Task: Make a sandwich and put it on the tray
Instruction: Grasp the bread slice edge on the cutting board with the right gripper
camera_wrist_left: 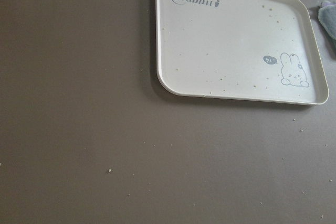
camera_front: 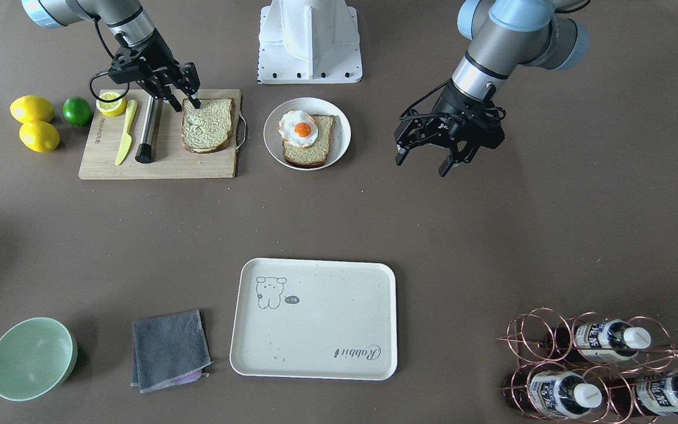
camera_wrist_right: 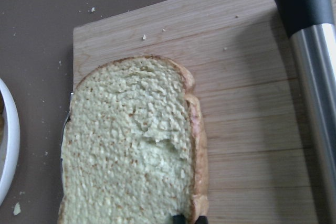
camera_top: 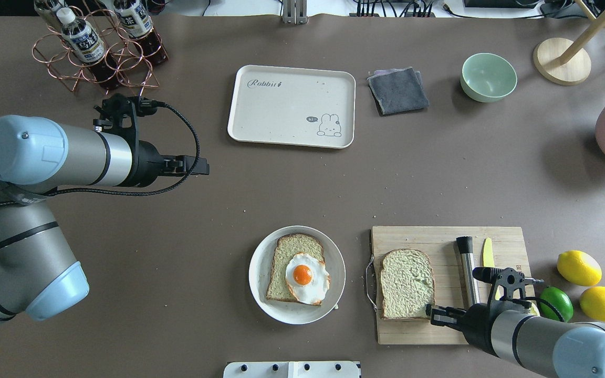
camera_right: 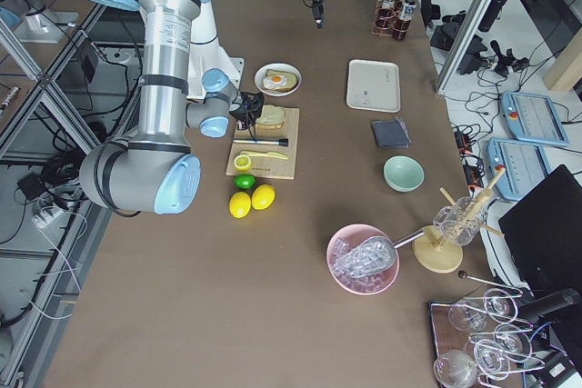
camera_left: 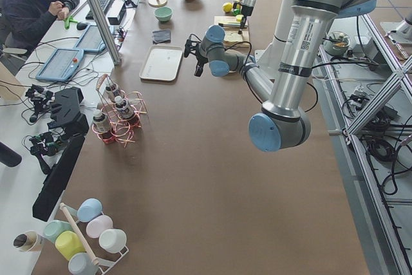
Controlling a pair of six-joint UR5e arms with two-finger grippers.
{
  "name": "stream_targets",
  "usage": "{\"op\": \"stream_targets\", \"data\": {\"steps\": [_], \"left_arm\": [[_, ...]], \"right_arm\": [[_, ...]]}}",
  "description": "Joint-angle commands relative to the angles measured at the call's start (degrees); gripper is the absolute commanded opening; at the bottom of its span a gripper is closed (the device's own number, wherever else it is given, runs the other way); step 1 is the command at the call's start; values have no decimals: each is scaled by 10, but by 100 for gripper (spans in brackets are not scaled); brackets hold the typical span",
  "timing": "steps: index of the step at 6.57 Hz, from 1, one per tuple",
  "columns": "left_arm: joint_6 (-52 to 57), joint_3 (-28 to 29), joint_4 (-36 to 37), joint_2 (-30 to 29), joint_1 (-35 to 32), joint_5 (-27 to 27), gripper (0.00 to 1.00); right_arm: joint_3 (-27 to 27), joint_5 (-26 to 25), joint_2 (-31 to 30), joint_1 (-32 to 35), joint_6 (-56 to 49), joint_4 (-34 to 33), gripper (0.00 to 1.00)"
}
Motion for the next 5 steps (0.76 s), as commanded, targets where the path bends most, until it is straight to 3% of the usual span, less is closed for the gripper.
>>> {"op": "stream_targets", "data": {"steps": [1,5], "left_arm": [[0,1,0,0,0,0,99],[0,-2,0,-4,7,-1,99]], "right_arm": [[39,1,-9,1,0,-1,0],[82,32,-3,49,0,-17,0]]}}
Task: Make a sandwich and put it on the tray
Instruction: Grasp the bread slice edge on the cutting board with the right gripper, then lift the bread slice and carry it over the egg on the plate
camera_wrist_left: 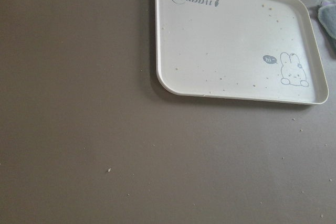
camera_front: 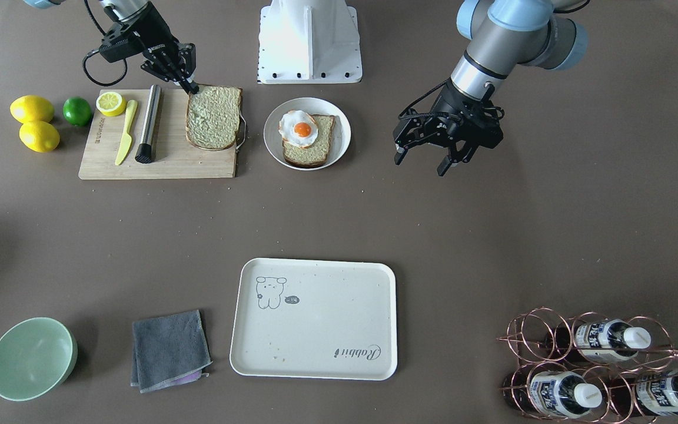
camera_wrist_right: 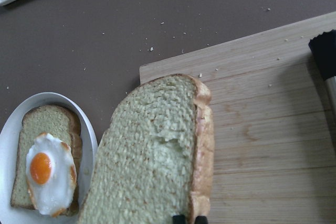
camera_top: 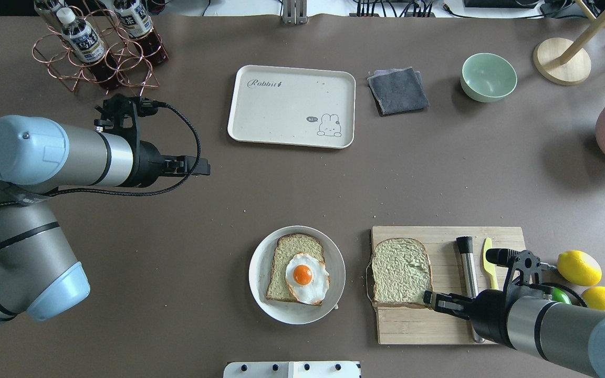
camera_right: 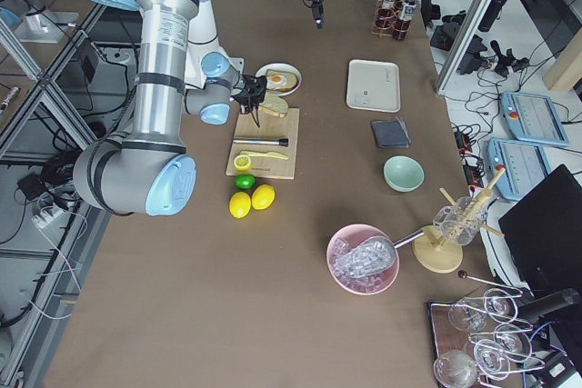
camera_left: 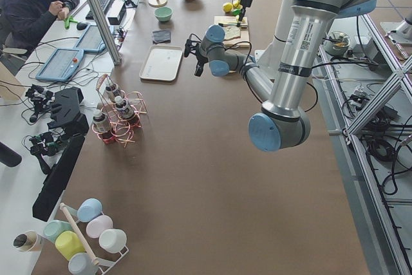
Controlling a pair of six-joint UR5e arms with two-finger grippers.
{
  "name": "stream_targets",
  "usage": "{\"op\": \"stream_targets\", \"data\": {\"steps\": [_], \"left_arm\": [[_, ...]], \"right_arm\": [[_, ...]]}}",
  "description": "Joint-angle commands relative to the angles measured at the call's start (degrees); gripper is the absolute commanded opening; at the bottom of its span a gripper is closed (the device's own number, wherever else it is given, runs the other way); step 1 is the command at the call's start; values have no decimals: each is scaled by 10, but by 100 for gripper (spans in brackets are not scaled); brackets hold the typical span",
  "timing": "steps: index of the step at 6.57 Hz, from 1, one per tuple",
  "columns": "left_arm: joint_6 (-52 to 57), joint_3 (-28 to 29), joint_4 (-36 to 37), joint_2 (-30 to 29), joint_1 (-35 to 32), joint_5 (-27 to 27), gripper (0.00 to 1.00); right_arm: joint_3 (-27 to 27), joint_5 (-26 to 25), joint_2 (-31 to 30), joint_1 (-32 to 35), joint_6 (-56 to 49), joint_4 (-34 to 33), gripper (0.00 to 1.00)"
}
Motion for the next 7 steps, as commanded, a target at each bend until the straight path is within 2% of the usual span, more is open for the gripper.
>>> {"op": "stream_targets", "data": {"steps": [1,3,4,5,7], "left_arm": [[0,-2,0,-3,6,0,99],[0,3,0,-5,14,0,99],[0,3,0,-5,17,0,99],[0,4,-1,-5,18,1,99],[0,5,-1,-6,18,1,99]], "right_arm": [[7,8,33,20,0,-32,0],[2,5,169,19,3,-174,0],[-10,-5,211,5,5,-206,0],[-32,-48,235,-25,18,-207,0],[-71,-80,288,-53,22,-207,0]]}}
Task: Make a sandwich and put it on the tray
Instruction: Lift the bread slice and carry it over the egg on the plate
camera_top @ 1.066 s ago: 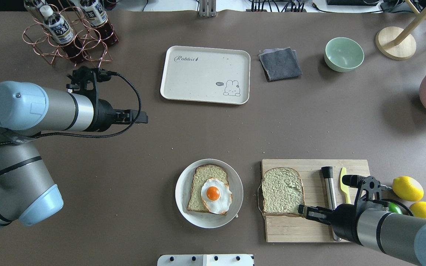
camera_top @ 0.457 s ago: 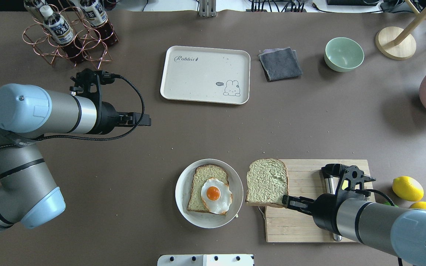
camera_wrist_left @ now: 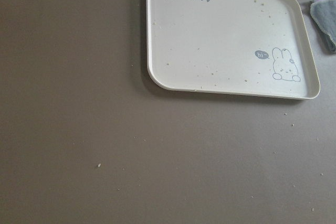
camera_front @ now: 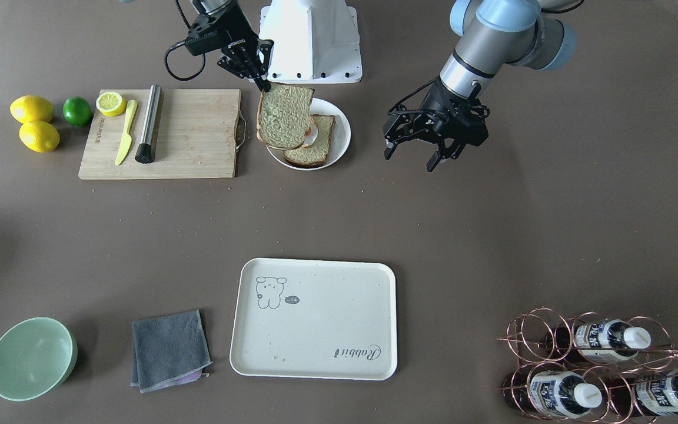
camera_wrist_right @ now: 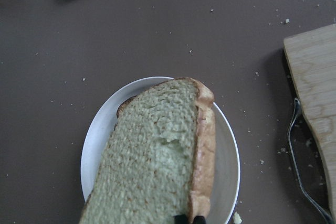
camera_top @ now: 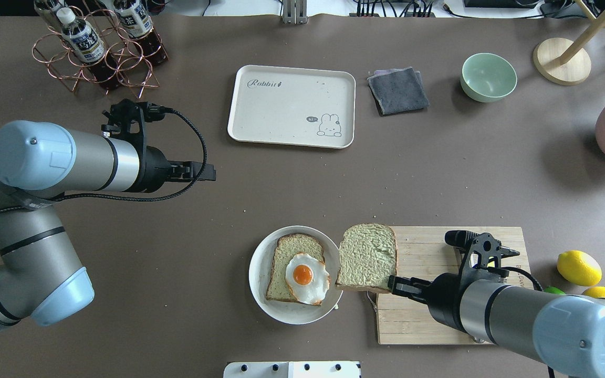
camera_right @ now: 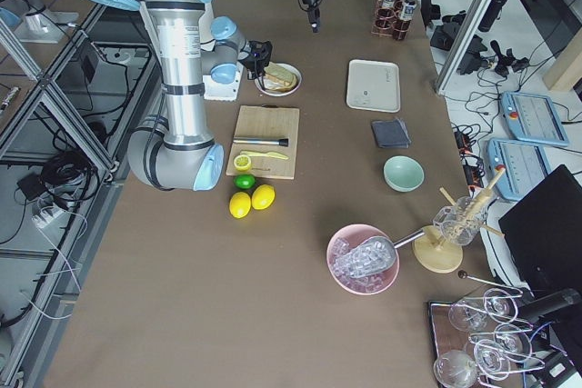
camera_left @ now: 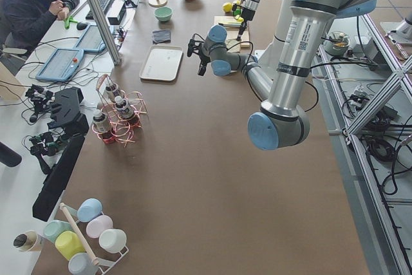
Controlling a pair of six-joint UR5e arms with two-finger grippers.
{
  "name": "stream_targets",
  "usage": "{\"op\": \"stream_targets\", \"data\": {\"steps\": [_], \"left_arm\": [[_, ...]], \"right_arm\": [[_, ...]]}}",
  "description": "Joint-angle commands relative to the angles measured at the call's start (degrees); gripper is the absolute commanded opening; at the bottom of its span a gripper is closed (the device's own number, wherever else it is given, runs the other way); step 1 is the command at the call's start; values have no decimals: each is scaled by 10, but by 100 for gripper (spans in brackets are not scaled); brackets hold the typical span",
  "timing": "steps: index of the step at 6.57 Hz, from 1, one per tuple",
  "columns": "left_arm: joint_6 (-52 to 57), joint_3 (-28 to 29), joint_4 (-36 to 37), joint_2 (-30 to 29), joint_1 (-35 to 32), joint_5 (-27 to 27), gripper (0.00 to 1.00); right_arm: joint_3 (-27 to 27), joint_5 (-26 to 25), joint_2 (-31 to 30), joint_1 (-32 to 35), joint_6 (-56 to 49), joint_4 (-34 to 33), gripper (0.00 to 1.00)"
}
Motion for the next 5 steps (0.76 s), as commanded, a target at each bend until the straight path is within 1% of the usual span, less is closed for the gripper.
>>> {"op": "stream_targets", "data": {"steps": [1,4,5], "left_arm": [[0,0,0,0,0,0,99],[0,1,0,-1,3,1,99],[0,1,0,-1,8,16,99]], "right_arm": [[-32,-21,38,-17,3,-1,0],[-49,-38,46,-14,2,-1,0],[-56,-38,46,-10,2,0,0]]}}
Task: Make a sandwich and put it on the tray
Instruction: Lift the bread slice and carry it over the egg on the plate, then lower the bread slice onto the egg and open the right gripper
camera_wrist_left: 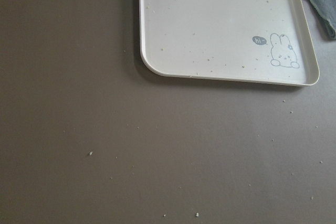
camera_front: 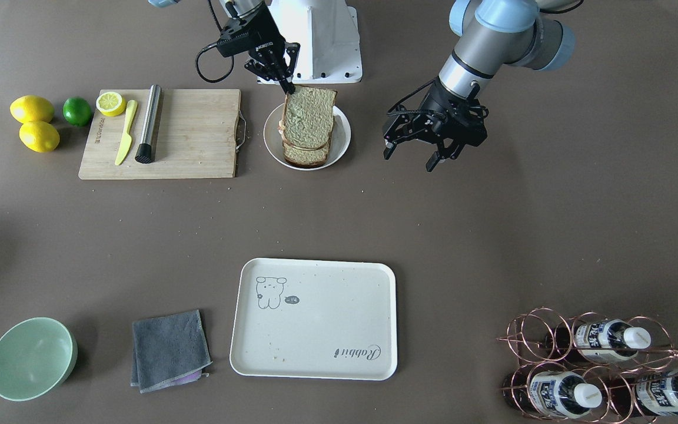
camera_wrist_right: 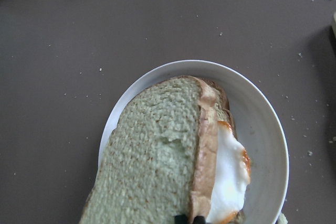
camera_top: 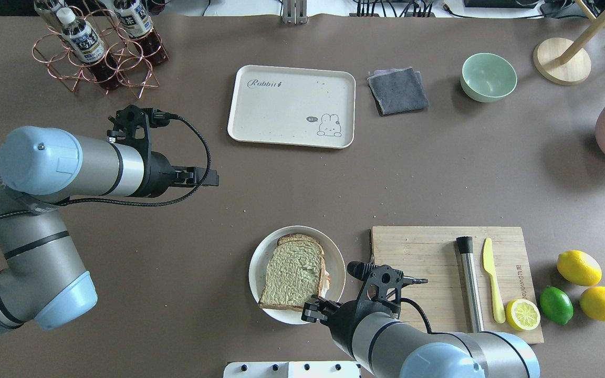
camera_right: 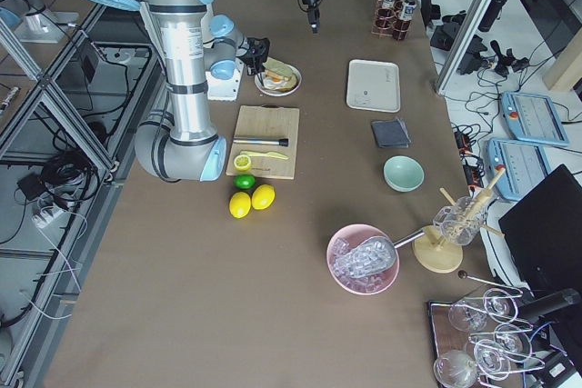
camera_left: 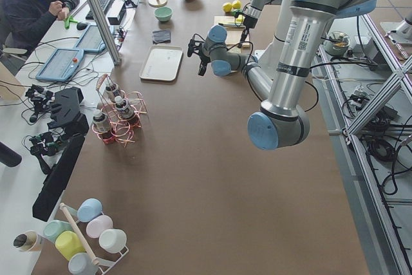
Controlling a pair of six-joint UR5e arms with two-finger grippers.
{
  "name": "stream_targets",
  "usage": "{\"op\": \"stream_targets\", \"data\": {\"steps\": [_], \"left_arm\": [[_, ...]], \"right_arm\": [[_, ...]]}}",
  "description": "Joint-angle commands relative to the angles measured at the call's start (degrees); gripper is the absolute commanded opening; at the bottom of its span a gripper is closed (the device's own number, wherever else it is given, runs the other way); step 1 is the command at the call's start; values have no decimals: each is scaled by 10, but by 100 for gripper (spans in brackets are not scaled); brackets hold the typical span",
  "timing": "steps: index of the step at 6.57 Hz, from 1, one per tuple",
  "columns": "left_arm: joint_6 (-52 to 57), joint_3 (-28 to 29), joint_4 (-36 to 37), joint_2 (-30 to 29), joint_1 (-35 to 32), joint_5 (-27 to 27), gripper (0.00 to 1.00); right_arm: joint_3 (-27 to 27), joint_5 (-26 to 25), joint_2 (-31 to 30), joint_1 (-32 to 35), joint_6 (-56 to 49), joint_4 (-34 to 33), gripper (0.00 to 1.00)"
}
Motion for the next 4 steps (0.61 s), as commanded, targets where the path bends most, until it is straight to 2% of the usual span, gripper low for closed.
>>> {"op": "stream_targets", "data": {"steps": [1,4], "left_arm": [[0,0,0,0,18,22,99],[0,-1,0,0,19,23,99]], "right_arm": [[-14,-4,0,6,1,1,0],[-24,-11,9,9,1,3,0]]}}
